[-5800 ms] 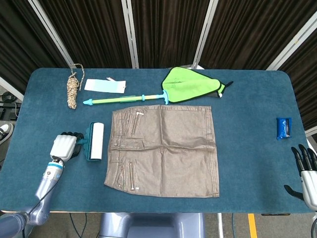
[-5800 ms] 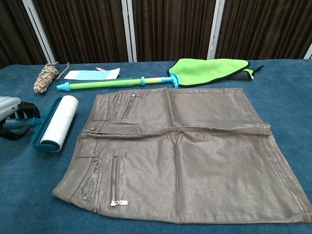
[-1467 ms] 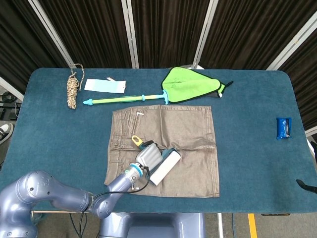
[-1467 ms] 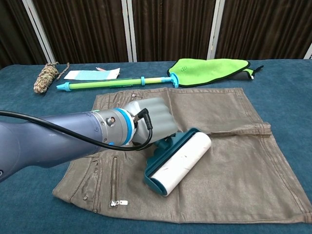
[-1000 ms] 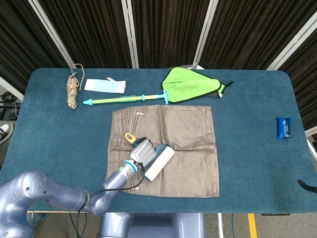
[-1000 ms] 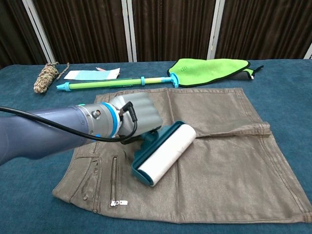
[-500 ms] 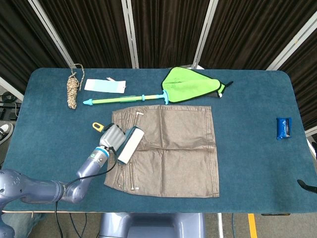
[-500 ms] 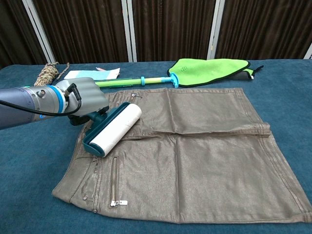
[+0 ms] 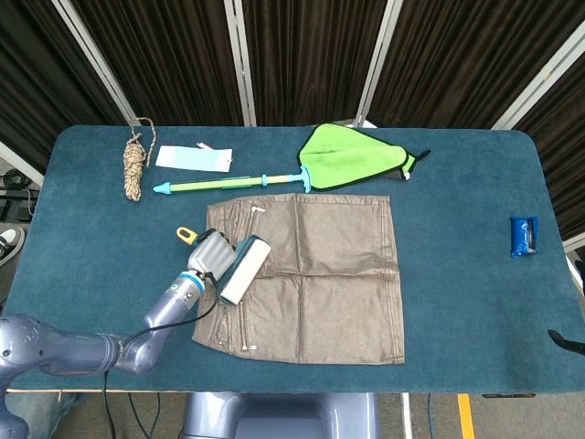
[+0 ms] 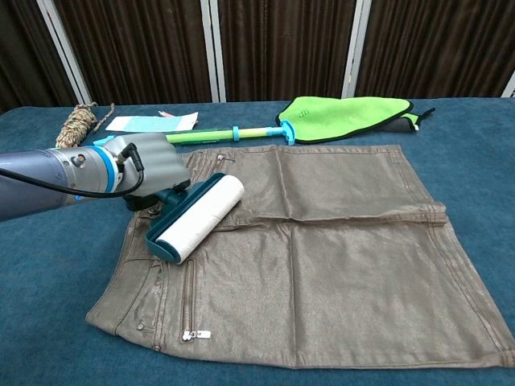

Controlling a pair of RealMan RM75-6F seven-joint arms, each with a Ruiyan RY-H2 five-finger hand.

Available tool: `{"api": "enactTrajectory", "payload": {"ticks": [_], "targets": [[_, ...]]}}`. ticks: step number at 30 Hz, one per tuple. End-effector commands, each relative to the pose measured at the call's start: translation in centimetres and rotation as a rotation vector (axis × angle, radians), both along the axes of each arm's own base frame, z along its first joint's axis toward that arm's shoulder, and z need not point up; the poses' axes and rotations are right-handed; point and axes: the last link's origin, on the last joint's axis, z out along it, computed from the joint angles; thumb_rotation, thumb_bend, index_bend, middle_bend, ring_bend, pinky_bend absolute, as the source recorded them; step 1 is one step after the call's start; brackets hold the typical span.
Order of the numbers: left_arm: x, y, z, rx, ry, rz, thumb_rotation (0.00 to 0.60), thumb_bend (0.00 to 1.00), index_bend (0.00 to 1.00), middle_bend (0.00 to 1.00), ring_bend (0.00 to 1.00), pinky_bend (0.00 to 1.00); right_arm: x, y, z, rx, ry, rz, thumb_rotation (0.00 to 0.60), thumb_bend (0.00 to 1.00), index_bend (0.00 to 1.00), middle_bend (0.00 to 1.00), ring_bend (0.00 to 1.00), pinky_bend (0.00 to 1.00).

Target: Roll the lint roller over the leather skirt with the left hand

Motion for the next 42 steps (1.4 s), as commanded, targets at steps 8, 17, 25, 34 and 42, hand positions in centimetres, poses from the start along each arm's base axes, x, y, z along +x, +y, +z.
{"api": "enactTrajectory", "payload": {"ticks": [8, 17, 25, 34, 42], "targets": [[5.3, -3.1, -4.0, -0.092, -0.021, -0.115, 0.600, 0.99, 0.67, 0.55, 0.40, 0.50, 0.0, 0.1, 0.1, 0.001, -0.003, 0.003, 0.600, 0.00, 0.00, 0.00, 0.00, 0.00], [8.0, -5.0, -5.8, -0.132, -0.034, -0.169, 0.600, 0.99, 0.67, 0.55, 0.40, 0.50, -0.1, 0.3, 0.5, -0.010, -0.010, 0.003, 0.600, 0.00, 0.00, 0.00, 0.00, 0.00], [8.9, -5.6, -5.9, -0.129, -0.018, -0.202, 0.600, 0.99, 0.67, 0.55, 0.40, 0.50, -0.1, 0.4, 0.5, -0.008, -0.010, 0.006, 0.600, 0.00, 0.00, 0.00, 0.00, 0.00], [7.0, -3.9, -3.7, -0.047, 0.063, -0.185, 0.600, 0.99, 0.67, 0.55, 0.40, 0.50, 0.0, 0.3, 0.4, -0.004, -0.008, 0.008, 0.600, 0.00, 0.00, 0.00, 0.00, 0.00], [3.6, -2.1, -0.6, 0.021, 0.125, -0.135, 0.600, 0.99, 0.68, 0.55, 0.40, 0.50, 0.2, 0.5, 0.1, 0.000, 0.001, 0.017, 0.600, 0.00, 0.00, 0.00, 0.00, 0.00]]}}
